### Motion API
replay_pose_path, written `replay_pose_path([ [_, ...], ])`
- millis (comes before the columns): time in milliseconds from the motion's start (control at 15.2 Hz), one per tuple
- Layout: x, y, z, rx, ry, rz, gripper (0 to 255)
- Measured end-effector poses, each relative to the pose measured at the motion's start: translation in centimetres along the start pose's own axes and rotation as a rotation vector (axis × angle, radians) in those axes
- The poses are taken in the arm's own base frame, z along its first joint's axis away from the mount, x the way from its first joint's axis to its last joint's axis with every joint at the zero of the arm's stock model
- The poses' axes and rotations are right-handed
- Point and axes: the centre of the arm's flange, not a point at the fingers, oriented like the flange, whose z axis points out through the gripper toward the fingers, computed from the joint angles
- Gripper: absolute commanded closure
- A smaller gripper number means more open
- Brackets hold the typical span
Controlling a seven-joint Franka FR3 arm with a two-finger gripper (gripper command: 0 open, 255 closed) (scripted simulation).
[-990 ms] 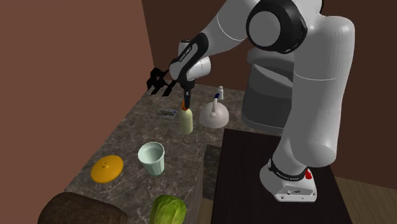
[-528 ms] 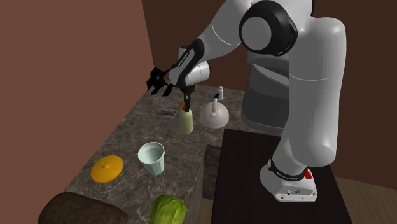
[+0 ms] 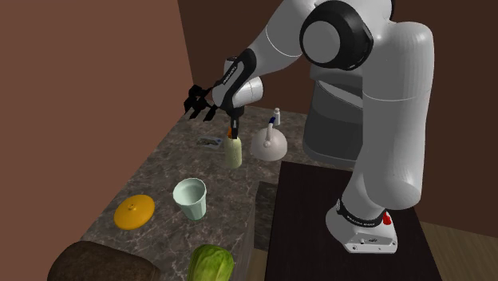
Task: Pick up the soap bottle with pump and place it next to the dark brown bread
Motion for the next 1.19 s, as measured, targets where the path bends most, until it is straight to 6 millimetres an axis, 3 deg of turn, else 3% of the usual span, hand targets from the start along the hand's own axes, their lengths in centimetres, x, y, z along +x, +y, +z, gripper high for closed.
replay_pose_path([
  [462,0.0,0.0,-0.3,0.000,0.000,0.000,255],
  [1188,0.3,0.0,-5.7,0.000,0.000,0.000,255],
])
